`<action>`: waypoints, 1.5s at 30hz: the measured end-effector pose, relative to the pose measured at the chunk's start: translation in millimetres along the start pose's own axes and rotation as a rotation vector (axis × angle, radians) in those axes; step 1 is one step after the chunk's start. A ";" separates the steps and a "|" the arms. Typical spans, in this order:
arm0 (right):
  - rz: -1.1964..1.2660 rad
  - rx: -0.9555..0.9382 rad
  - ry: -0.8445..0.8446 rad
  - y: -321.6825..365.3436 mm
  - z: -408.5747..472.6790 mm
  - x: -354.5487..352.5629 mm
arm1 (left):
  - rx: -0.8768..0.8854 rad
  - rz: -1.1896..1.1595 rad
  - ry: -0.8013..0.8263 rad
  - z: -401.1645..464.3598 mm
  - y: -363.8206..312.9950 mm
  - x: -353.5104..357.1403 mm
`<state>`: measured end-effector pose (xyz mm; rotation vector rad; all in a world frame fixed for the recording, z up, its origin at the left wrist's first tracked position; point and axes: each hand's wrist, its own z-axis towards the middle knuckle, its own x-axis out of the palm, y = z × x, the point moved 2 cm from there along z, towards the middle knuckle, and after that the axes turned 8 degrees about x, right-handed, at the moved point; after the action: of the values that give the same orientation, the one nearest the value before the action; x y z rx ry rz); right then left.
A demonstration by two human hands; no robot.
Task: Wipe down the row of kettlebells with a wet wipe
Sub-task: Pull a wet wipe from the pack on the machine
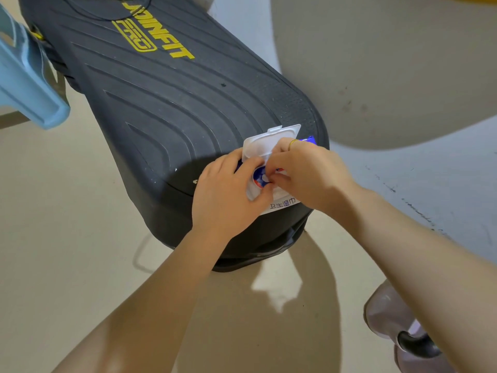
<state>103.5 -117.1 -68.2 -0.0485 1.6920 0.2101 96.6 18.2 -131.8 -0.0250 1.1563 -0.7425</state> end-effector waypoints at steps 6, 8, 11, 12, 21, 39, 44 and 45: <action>0.179 0.019 -0.091 -5.0 1.1 -4.4 | 0.015 0.009 0.004 -0.7 -1.0 -0.5; 0.280 0.050 -0.076 -13.3 1.7 -7.5 | 0.016 0.012 0.000 -0.5 -1.5 -0.3; 0.285 0.022 -0.039 -12.3 1.9 -6.1 | 0.017 0.012 -0.006 -0.7 -2.2 -0.6; 0.242 0.020 -0.027 -9.7 2.7 -4.1 | 0.017 0.011 -0.003 -0.8 -2.2 -0.7; 0.170 0.046 -0.073 -4.6 1.9 -0.2 | 0.024 -0.010 -0.031 -1.2 -1.6 -1.3; 0.836 0.310 -0.097 -6.8 -11.5 -0.5 | 0.085 -0.058 -0.055 -2.3 -0.3 -3.1; 1.067 0.503 -0.145 -15.0 -15.1 10.2 | 0.104 -0.085 -0.039 -2.2 2.0 -2.4; 0.890 0.456 -0.197 -13.6 -14.4 9.4 | 0.098 -0.083 -0.037 -2.1 1.6 -3.0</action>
<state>90.3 -132.0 -77.3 1.0436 1.4307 0.4618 95.1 21.8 -130.9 -0.0042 1.0875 -0.8682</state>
